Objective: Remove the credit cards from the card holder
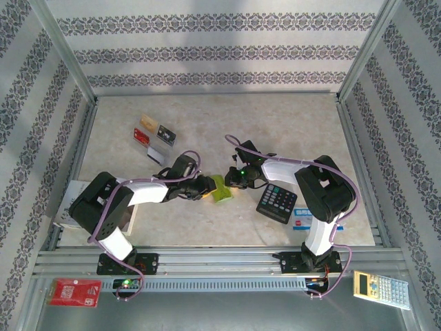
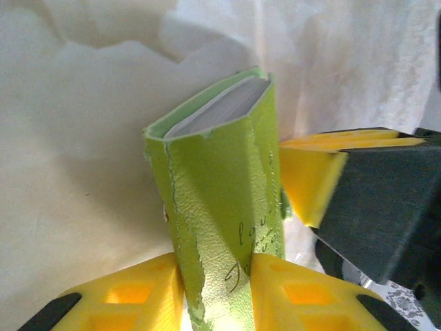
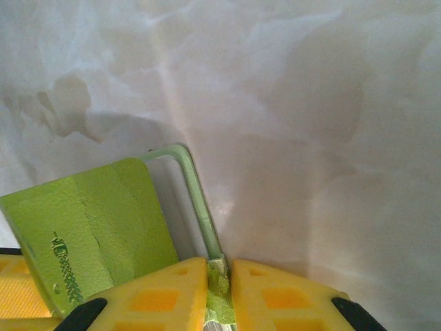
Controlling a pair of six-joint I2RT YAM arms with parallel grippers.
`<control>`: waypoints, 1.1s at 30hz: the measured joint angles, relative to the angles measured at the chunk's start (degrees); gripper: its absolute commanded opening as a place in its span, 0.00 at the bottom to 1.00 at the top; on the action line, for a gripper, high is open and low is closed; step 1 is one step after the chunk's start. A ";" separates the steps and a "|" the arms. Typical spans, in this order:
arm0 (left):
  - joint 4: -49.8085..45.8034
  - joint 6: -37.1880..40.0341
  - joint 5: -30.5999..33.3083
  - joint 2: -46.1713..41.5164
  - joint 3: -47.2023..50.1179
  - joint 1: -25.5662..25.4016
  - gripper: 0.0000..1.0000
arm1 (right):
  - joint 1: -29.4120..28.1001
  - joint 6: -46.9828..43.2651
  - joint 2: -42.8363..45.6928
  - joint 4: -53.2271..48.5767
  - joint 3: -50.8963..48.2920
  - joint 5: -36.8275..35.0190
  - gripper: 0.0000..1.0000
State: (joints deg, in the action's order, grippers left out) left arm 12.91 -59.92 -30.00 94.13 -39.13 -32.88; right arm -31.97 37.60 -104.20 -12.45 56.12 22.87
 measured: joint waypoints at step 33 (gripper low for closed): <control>0.09 3.63 1.70 -1.27 -0.70 0.37 0.02 | 4.07 2.27 10.40 2.89 -5.92 -4.42 0.45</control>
State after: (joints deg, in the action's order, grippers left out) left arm 12.99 -56.29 -28.29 92.86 -39.83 -32.51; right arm -27.90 39.88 -93.80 -9.56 50.19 18.46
